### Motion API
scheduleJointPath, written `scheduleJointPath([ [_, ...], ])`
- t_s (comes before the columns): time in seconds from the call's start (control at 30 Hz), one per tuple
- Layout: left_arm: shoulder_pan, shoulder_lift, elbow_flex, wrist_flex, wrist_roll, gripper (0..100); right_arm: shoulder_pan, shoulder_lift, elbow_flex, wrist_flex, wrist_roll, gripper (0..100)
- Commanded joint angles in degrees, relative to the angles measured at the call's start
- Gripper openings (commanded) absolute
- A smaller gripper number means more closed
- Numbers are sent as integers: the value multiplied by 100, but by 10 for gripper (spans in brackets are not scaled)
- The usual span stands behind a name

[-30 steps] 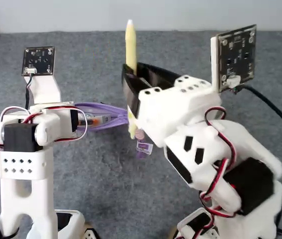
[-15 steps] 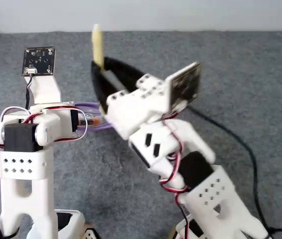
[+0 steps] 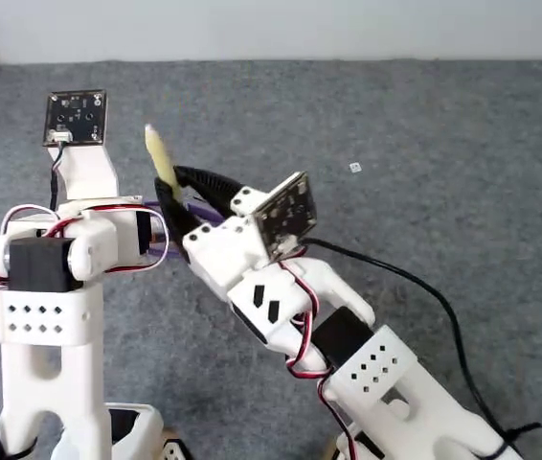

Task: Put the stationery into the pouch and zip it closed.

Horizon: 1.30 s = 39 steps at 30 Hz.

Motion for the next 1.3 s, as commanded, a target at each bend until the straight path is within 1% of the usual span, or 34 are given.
scheduleJointPath([
  [0.0, 0, -18, -163, -105, -35, 12, -31, -198, -18, 497, 149, 112],
  [0.1, 0, -18, -163, -105, -35, 12, -40, -198, -273, 945, 141, 211],
  [0.27, 0, -18, -163, -123, -35, 12, -40, -207, -897, 1420, 141, 216],
  [0.4, 18, -18, -163, -132, -35, 12, -22, -215, -1670, 2149, 141, 216],
  [0.5, 18, -18, -163, -132, -53, 12, -13, -382, -2268, 2958, -26, 216],
  [0.63, 18, -18, -163, -132, -53, 12, 22, -629, -2884, 4532, -378, 216],
  [0.73, 26, -18, -163, -132, -44, 12, 365, -769, -3068, 5569, -774, 216],
  [0.83, 26, -18, -163, -132, -44, 12, 708, -848, -3068, 6325, -1037, 216],
  [0.93, 26, -18, -163, -132, -44, 12, 831, -822, -3051, 6862, -1354, 216],
  [1.07, 26, -18, -163, -132, -44, 12, 831, -857, -2426, 7020, -1591, 216],
  [1.27, 26, -44, -163, -132, -35, 12, 927, -857, -1248, 6062, -1802, 215],
])
